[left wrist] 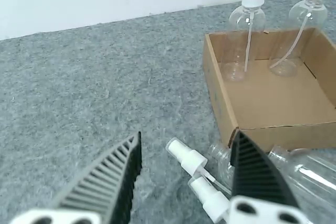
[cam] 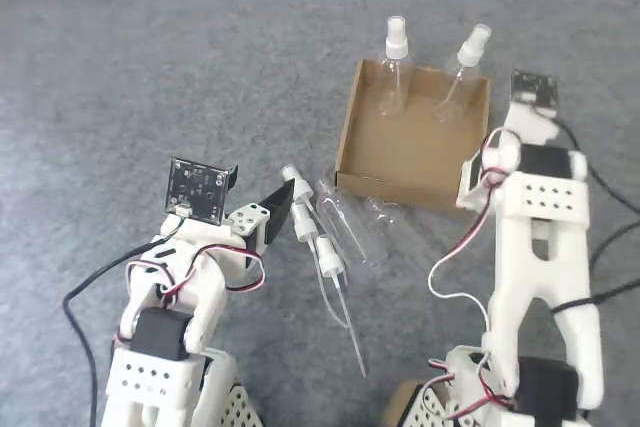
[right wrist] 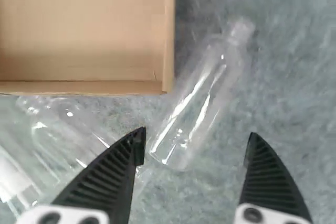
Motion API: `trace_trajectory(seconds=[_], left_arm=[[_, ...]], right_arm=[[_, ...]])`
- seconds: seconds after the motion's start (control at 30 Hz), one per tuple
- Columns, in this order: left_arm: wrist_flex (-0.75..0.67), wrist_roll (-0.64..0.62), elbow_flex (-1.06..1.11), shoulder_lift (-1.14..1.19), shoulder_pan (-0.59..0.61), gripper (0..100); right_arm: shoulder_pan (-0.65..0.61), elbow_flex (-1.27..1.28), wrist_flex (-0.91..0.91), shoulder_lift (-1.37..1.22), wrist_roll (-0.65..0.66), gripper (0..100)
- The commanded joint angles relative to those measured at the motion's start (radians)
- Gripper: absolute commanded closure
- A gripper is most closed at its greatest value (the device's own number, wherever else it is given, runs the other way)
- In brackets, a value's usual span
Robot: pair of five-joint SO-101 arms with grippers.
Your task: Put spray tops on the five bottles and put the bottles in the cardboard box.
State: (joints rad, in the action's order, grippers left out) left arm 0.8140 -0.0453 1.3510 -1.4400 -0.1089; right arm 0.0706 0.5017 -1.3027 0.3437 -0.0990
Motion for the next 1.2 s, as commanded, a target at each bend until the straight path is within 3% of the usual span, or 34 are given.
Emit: trace_trajectory(seconds=[0.0, 0.23, 0.47, 0.63, 0.9, 1.17], left_arm=[[-0.025, 0.002, -0.007, -0.011, 0.006, 75], [-0.025, 0.003, -0.007, -0.011, 0.006, 75], [-0.025, 0.005, -0.007, -0.011, 0.006, 75], [-0.025, 0.005, -0.007, -0.011, 0.006, 75], [-0.025, 0.005, -0.007, -0.011, 0.006, 75], [-0.025, 0.005, -0.007, -0.011, 0.006, 75]], right_arm=[[0.004, 0.058, 0.079, 0.061, -0.089, 74.9], [-0.024, 0.178, 0.229, 0.059, -0.195, 74.9], [0.001, 0.201, 0.298, -0.051, -0.189, 75.0], [0.091, 0.201, 0.302, -0.074, -0.170, 75.3], [0.263, 0.203, 0.257, -0.074, 0.083, 75.3], [0.452, 0.186, 0.254, -0.073, 0.422, 75.1]])
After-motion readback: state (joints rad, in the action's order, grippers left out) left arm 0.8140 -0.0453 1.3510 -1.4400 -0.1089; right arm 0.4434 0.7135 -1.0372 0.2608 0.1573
